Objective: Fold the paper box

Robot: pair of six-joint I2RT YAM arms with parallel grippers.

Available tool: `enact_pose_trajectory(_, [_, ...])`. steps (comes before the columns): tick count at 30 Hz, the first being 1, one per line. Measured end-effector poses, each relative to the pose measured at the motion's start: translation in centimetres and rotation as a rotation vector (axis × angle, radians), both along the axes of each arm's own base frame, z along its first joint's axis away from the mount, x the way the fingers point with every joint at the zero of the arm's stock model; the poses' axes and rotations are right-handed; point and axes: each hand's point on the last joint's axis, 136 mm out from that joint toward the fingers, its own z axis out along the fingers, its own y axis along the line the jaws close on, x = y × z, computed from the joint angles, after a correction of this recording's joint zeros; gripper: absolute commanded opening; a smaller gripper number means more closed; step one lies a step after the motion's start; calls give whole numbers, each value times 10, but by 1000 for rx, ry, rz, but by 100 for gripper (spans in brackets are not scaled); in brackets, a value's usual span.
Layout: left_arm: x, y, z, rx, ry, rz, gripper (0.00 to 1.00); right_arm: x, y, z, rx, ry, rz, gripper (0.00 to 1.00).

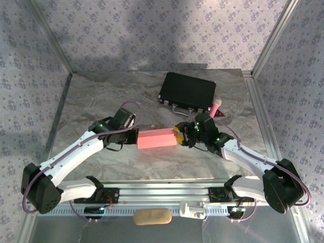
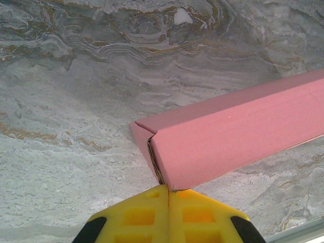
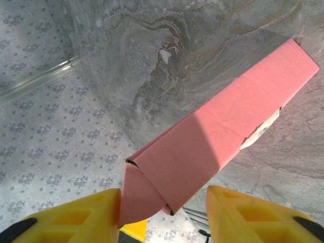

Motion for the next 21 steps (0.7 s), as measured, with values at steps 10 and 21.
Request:
enact_pose_trajectory(10, [-6, 1, 20, -85, -42, 42, 41, 1, -3, -1, -2, -13, -14, 32])
enact_pose_trajectory(21, [3, 6, 25, -353, -66, 197, 45, 4, -5, -1, -11, -33, -27, 26])
